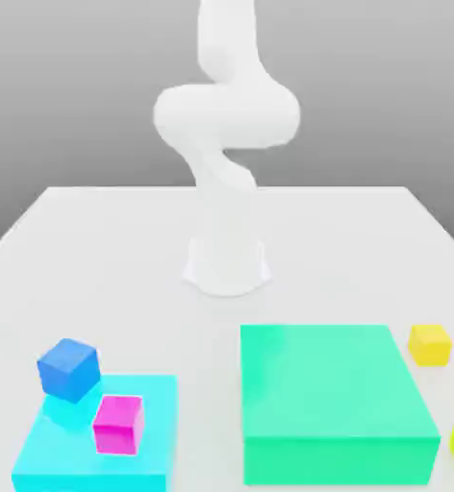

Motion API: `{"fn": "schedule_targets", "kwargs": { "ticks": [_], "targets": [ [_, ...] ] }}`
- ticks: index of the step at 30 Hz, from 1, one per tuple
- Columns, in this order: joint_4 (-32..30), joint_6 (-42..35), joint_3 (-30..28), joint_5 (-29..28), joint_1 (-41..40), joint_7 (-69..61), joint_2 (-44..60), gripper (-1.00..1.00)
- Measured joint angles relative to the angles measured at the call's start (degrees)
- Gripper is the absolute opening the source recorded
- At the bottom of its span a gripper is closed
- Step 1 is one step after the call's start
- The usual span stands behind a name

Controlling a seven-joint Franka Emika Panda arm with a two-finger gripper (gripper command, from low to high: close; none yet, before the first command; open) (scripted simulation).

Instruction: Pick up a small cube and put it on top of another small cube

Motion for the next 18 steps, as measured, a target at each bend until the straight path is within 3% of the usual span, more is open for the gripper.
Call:
{"fn": "schedule_targets", "kwargs": {
  "ticks": [11, 18],
  "targets": [
    [-9.40, 12.24, 5.84, 3.55, 16.86, -18.86, 22.05, 0.00],
    [-15.32, 20.03, 12.16, 1.94, 25.19, -27.92, 35.93, 0.00]
  ]
}}
